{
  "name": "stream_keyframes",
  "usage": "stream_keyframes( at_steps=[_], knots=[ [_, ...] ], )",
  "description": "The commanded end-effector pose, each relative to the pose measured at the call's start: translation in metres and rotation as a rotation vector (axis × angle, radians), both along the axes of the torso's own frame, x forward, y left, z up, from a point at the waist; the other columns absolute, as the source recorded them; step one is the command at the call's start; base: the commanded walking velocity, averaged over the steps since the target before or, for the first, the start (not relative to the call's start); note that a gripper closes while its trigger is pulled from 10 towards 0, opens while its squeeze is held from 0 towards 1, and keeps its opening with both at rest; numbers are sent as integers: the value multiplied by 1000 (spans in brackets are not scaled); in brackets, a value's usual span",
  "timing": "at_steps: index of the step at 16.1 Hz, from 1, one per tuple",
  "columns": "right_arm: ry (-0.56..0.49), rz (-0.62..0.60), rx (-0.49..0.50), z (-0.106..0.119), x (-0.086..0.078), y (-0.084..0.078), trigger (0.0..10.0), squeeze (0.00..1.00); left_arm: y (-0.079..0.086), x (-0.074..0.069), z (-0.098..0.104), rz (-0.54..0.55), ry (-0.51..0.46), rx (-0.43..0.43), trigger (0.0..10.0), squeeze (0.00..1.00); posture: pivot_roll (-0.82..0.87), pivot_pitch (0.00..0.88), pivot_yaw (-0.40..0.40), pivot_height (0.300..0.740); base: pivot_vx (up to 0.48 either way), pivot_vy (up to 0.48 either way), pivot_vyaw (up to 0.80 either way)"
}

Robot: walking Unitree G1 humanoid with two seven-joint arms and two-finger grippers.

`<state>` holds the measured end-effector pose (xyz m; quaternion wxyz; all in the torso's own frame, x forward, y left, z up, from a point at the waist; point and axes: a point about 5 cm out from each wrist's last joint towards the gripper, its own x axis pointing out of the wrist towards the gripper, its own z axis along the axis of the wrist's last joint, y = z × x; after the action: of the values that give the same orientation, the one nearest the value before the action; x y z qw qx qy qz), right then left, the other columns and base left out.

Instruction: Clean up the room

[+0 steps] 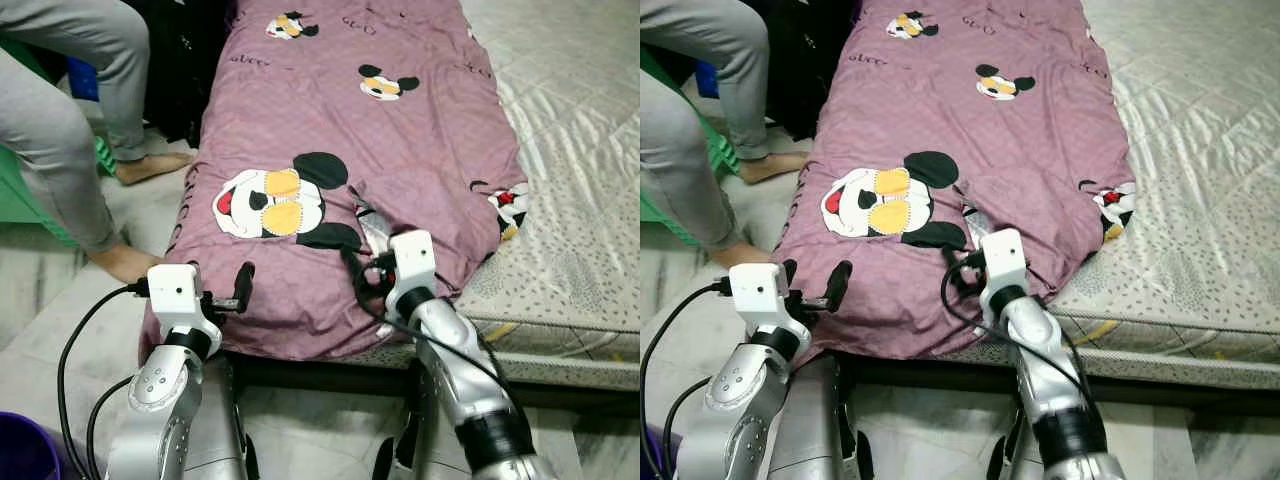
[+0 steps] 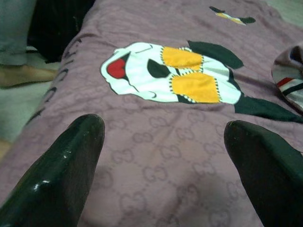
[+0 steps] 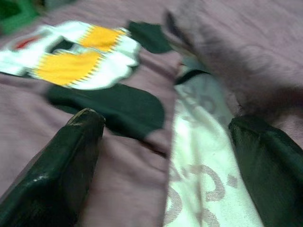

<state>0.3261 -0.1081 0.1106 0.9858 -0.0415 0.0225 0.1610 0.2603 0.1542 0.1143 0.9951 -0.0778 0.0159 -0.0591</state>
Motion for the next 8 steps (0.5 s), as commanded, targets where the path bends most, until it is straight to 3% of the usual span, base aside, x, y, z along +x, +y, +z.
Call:
stream_keyframes(
  at_steps=[1, 5, 8],
  knots=[
    [39, -104, -59, -7, 7, -10, 10000, 0, -1, -1, 2, 4, 0, 6, 10000, 0, -16, 216, -16, 498, 0, 0, 0],
    [80, -311, -83, -11, 19, -38, 10000, 0, -2, -2, 2, 6, 5, 10, 10000, 0, -11, 210, -17, 498, 0, 0, 0],
    [69, -529, -86, -6, 21, -86, 10000, 0, -1, -1, 2, 15, 5, 11, 10000, 0, -16, 207, -14, 498, 0, 0, 0]
  ],
)
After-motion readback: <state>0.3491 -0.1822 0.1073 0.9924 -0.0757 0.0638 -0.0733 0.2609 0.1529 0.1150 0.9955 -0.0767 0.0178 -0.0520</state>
